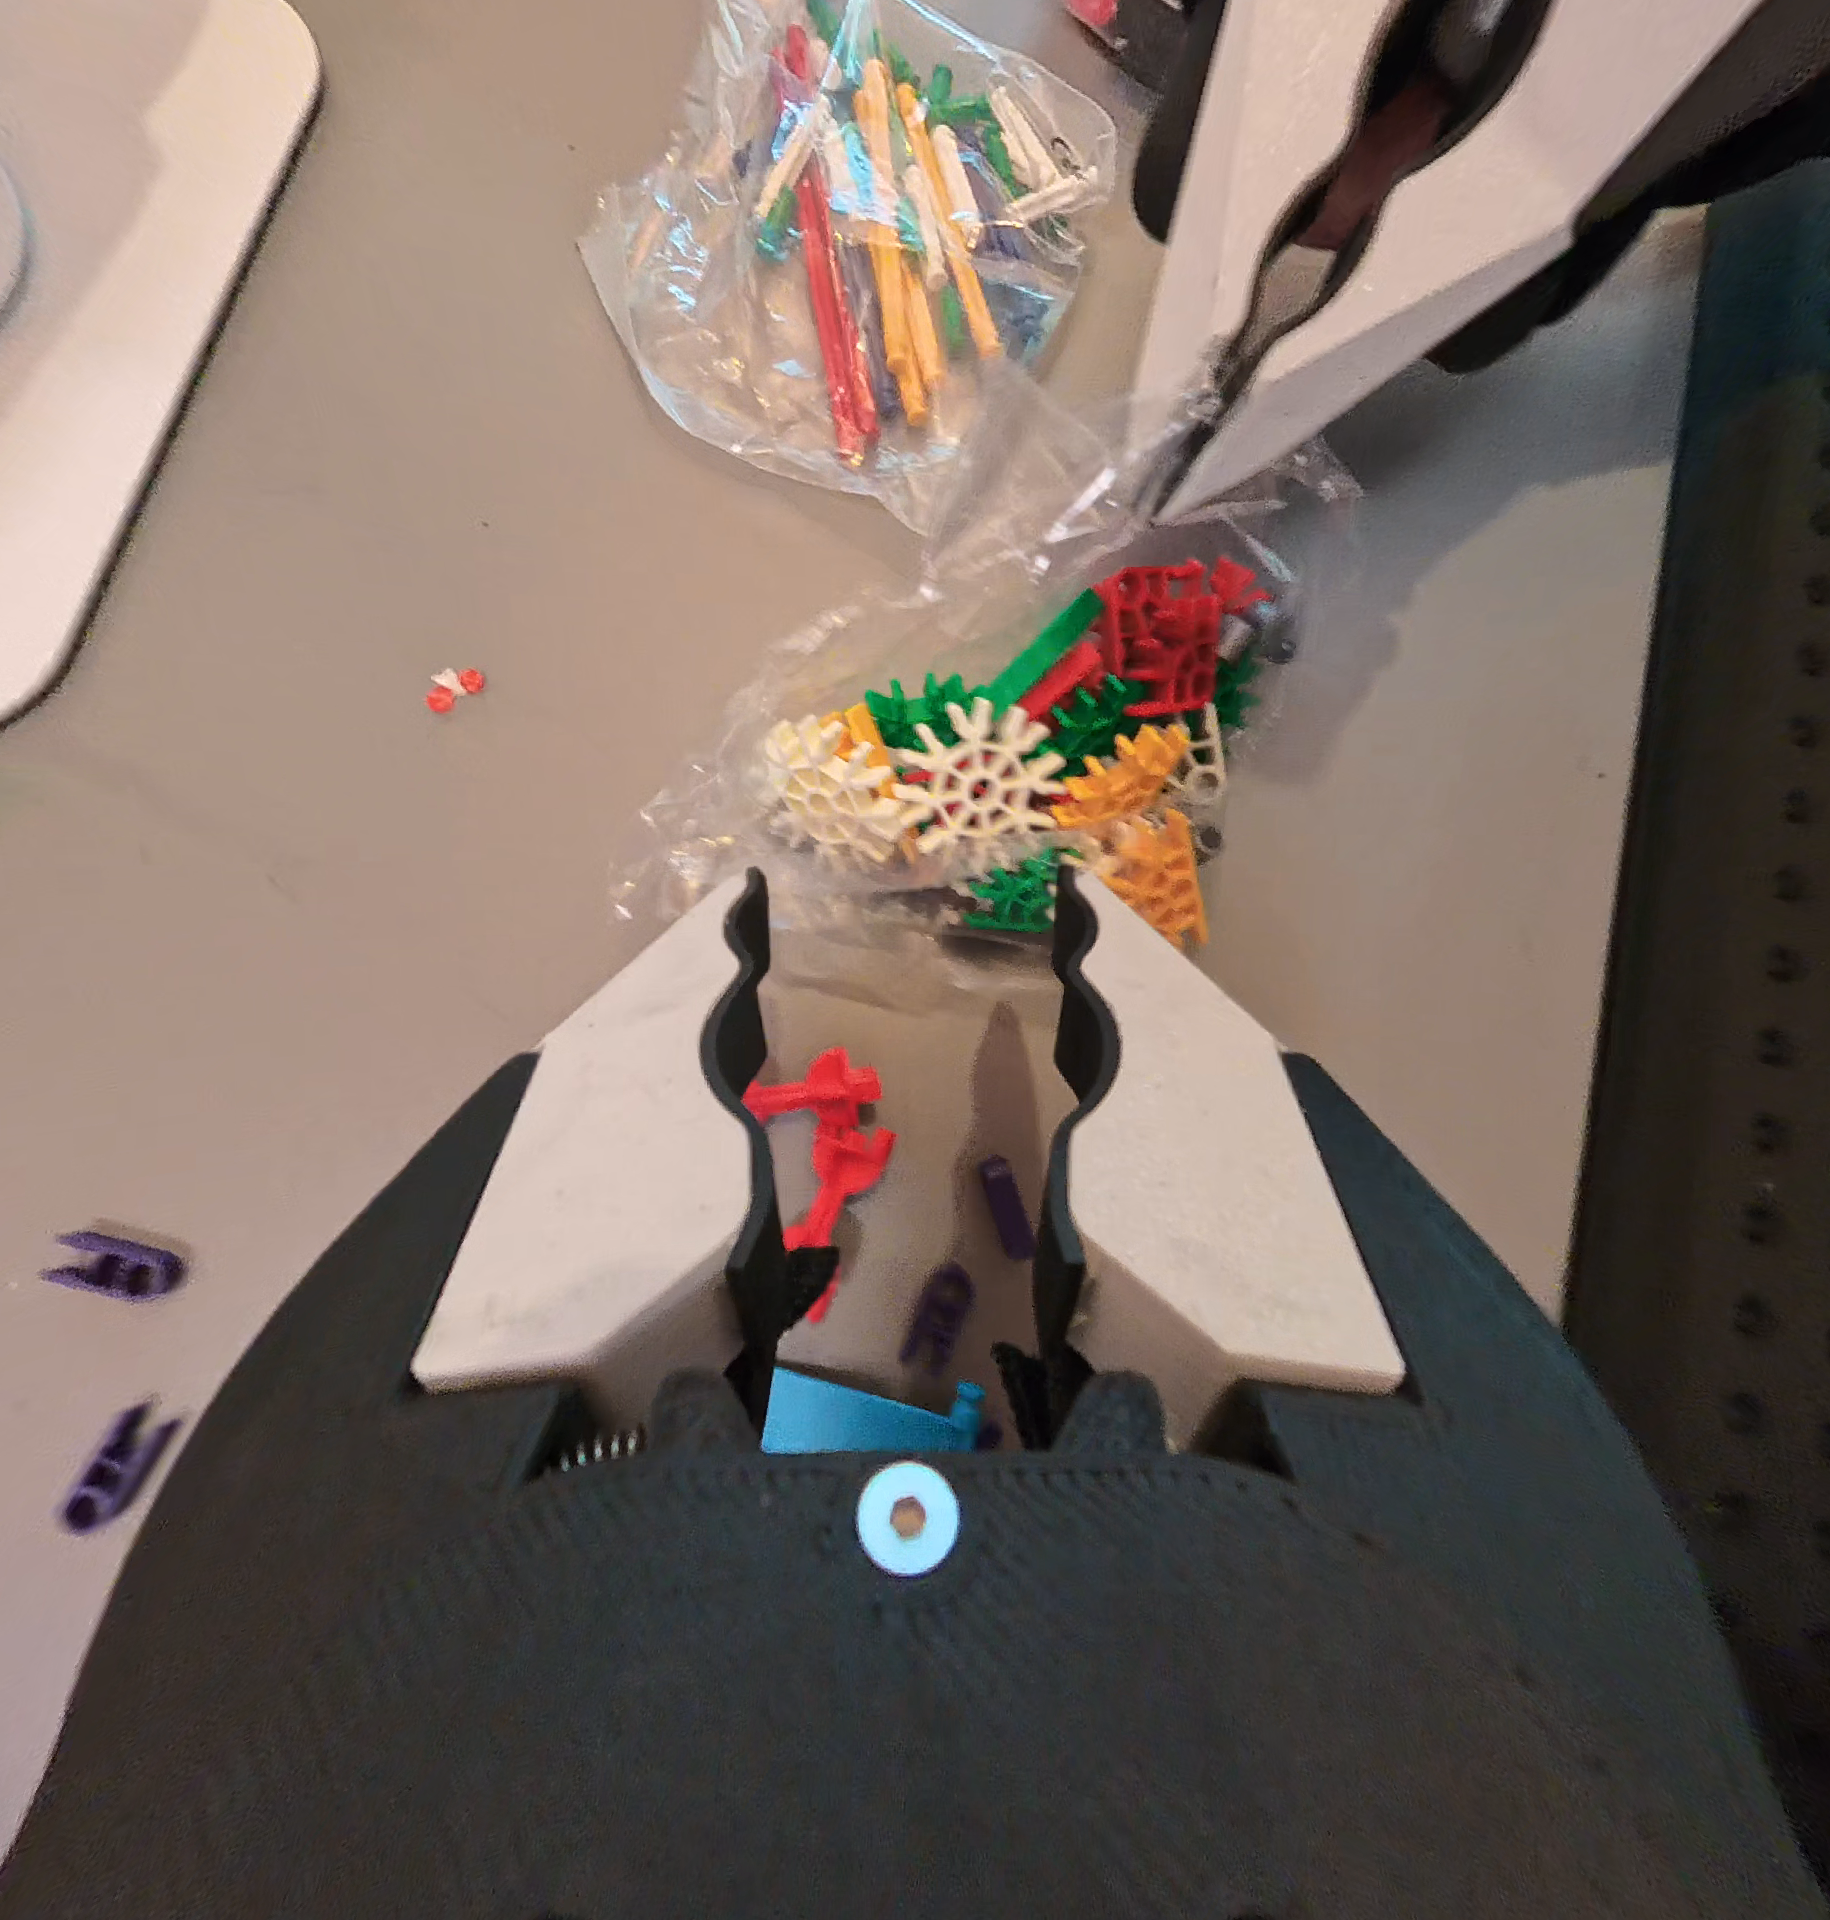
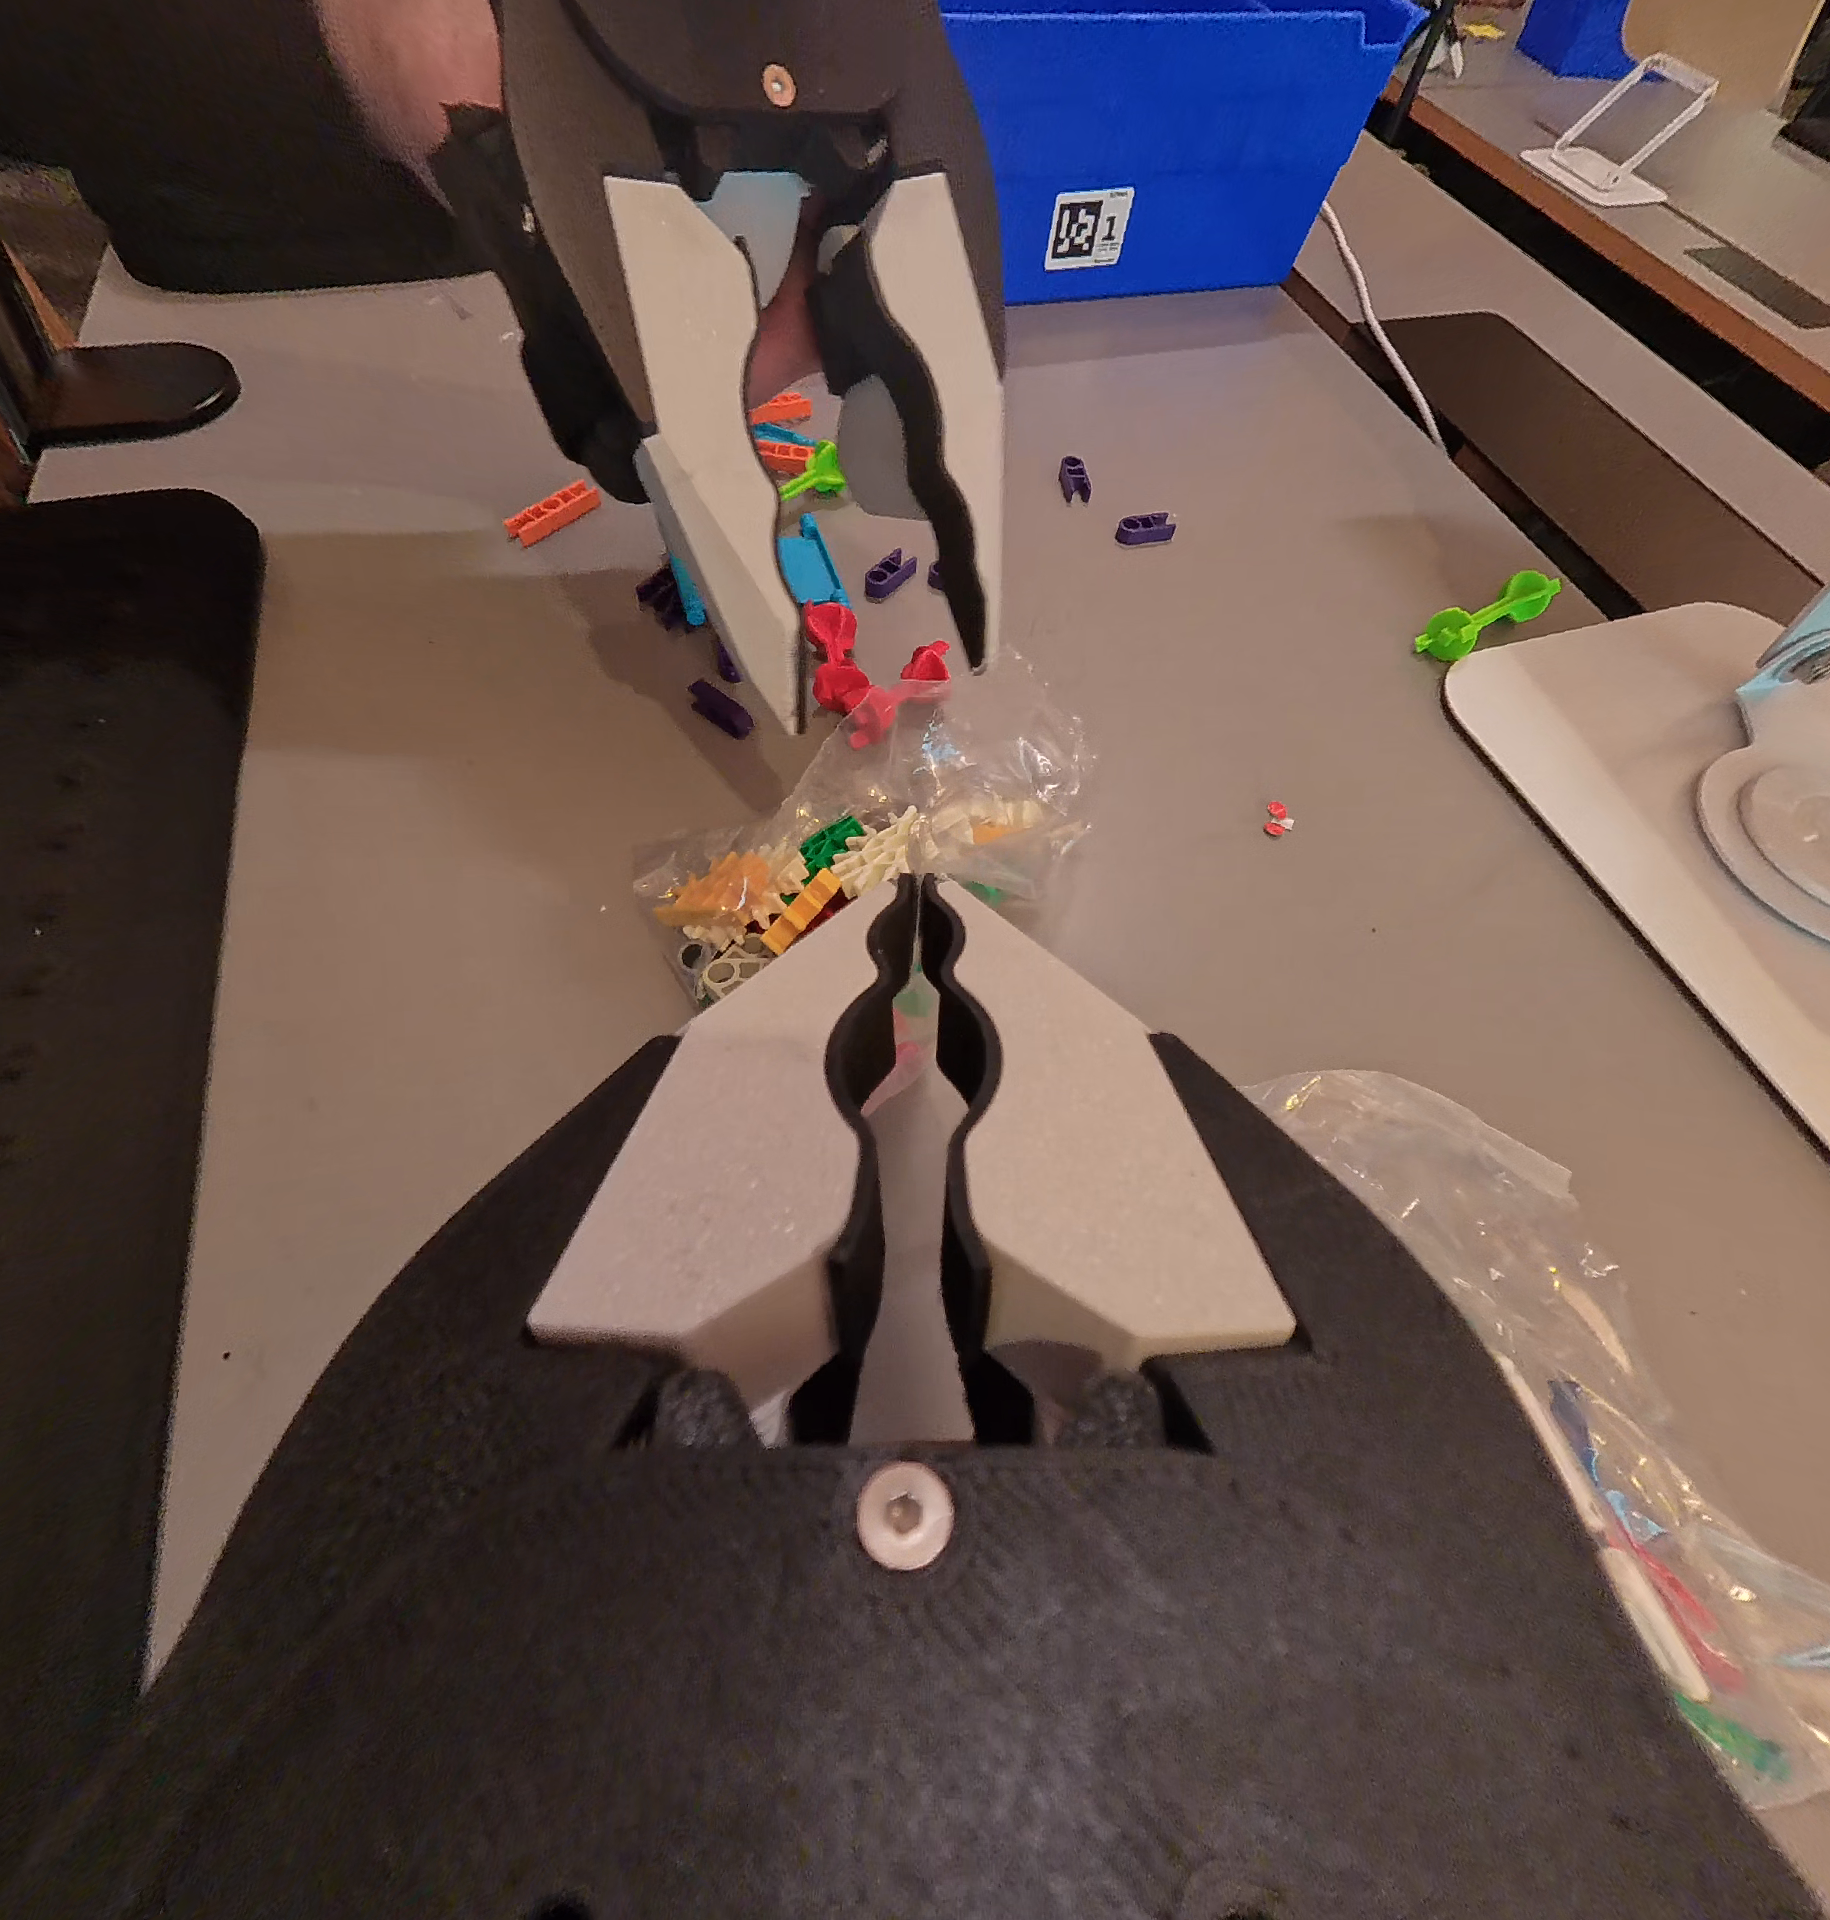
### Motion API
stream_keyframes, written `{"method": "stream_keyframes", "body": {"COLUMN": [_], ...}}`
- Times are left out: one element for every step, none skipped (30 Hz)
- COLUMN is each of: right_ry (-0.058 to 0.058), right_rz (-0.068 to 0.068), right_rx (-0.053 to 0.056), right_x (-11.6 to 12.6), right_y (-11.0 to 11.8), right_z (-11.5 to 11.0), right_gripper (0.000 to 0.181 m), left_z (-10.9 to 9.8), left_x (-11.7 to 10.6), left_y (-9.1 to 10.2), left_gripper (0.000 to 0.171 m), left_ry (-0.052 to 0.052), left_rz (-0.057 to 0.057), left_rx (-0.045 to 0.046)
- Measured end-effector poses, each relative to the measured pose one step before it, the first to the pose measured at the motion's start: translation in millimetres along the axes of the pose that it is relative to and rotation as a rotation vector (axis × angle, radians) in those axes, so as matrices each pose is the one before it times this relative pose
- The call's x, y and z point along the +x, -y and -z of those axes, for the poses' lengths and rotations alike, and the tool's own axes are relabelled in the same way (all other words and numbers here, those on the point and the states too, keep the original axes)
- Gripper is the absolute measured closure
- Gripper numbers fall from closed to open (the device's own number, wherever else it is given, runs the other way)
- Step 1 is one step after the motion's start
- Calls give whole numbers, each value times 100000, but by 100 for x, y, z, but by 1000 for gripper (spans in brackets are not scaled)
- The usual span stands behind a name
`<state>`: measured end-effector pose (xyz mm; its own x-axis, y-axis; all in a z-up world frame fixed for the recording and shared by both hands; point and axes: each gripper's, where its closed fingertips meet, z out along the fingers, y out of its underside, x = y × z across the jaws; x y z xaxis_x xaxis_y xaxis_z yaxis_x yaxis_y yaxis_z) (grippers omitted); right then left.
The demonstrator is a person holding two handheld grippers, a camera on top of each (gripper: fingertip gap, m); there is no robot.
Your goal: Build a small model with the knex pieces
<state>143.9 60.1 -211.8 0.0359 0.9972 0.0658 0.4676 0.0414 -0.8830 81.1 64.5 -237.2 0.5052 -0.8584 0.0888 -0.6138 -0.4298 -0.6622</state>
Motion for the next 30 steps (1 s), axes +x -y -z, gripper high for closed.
{"method": "stream_keyframes", "body": {"right_ry": [221, 119, 4, 57, 188, 185, -20, 19, 394, 601, 495, 327, 141, 140, 637, 758, 285, 186, 523, 353, 246, 725, 847, 269, 119, 513, 485, 36, 291, 966], "right_rz": [225, 127, -24, -48, 24, 64, 111, -13, -407, -573, -472, -364, -347, -434, -200, 102, -99, -399, -294, -86, -182, -211, 221, 206, -70, -28, 200, 291, 247, 215], "right_rx": [310, -110, -85, 225, 316, 185, 81, 75, 99, 2, -281, -278, 155, 428, 444, 424, 357, 226, 230, 340, 403, 110, -169, -370, -292, -16, -94, -390, -312, -116], "right_x": [-92, -68, -33, -38, -60, -59, -18, -3, -44, -56, -15, 27, 47, 12, -92, -128, -66, -24, -94, -86, -58, -127, -193, -113, -62, -124, -114, -44, -82, -198], "right_y": [-4, -49, -60, 4, 35, 27, 3, -21, -37, -52, -91, -73, 10, 49, 48, 15, 1, -49, -61, -63, -45, -73, -85, -73, -58, -15, -8, -4, 24, 48], "right_z": [58, 37, 38, 61, 65, 34, 36, 35, 22, 5, 2, 11, 26, 30, 18, 38, 51, 55, 83, 89, 89, 83, 49, 48, 34, 27, 19, 17, 20, -7], "right_gripper": [181, 181, 181, 181, 181, 181, 181, 181, 181, 181, 181, 181, 181, 181, 181, 181, 181, 181, 181, 181, 181, 181, 181, 181, 181, 181, 181, 181, 181, 181], "left_z": [-81, -130, -63, 32, 14, -88, -170, -203, -232, -210, -211, -225, -289, -366, -366, -296, -176, -9, 154, 298, 396, 366, 377, 379, 196, -138, -402, -546, -575, -554], "left_x": [-409, -405, -663, -579, -358, -234, -452, -571, -393, -255, -178, -241, -73, -369, -272, 8, -147, -141, -114, -18, -78, -369, -187, -189, -31, 184, -12, 110, 172, -71], "left_y": [252, 110, 107, 255, 328, 205, 26, -88, -78, 75, 113, -150, -284, -150, -71, -82, 54, 95, 6, 336, 598, 434, 377, 445, 304, 18, -255, -357, -239, -88], "left_gripper": [119, 117, 114, 115, 117, 116, 116, 117, 121, 124, 128, 128, 131, 131, 132, 132, 132, 131, 129, 129, 132, 134, 135, 136, 138, 138, 138, 137, 137, 136], "left_ry": [473, -695, 697, -202, -2455, -3863, -2515, -1607, -2375, -2555, -2274, -1607, -2533, -650, -1127, -3191, -2269, -2194, -2621, -3759, -3412, -440, -881, -655, -379, -794, 565, -338, -1191, 262], "left_rz": [-731, 978, 43, -617, 601, 1020, 36, -768, -859, -1241, -1071, -349, -226, -318, -335, 419, 910, 198, 994, 2520, 2951, 775, 393, 1266, -26, -603, -876, -1130, -485, -819], "left_rx": [-489, -1325, -1106, -43, 355, -470, -1447, -2182, -2093, -1332, -1228, -2794, -3146, -1878, -1058, -605, 222, 638, 322, 2451, 4285, 3095, 2621, 3007, 1964, -163, -2081, -2655, -1970, -1325]}}
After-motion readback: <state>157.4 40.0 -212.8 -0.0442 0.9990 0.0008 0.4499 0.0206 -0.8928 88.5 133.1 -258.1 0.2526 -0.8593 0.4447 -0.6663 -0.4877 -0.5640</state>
